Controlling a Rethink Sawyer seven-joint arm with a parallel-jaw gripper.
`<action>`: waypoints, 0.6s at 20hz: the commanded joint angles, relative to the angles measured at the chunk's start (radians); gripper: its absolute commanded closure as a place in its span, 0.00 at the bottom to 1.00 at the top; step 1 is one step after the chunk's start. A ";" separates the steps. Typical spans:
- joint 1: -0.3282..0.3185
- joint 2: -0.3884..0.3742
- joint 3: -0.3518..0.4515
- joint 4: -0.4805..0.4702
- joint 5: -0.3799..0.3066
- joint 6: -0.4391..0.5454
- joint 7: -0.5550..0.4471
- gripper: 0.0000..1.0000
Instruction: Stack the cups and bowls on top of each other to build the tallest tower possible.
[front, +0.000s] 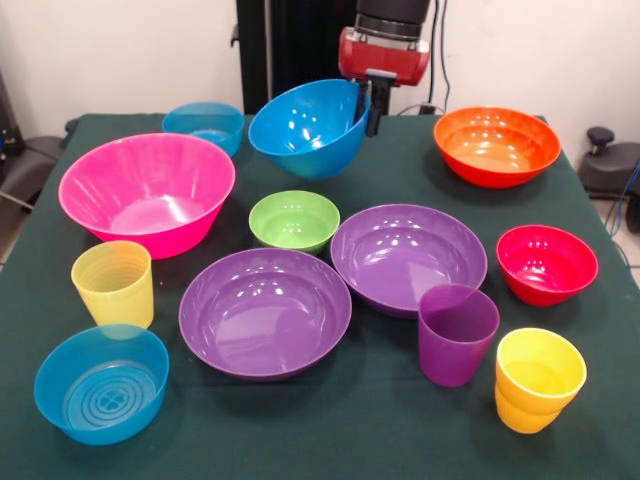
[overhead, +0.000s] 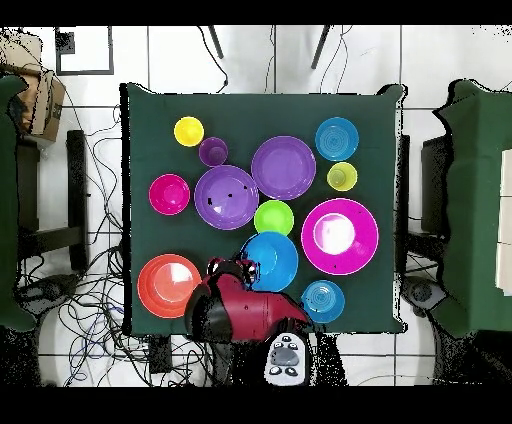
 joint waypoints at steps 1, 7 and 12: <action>0.030 -0.053 0.018 0.007 0.066 0.145 0.161 1.00; 0.072 -0.114 -0.003 -0.021 0.119 0.147 0.180 1.00; 0.099 -0.142 -0.008 -0.028 0.166 0.192 0.179 1.00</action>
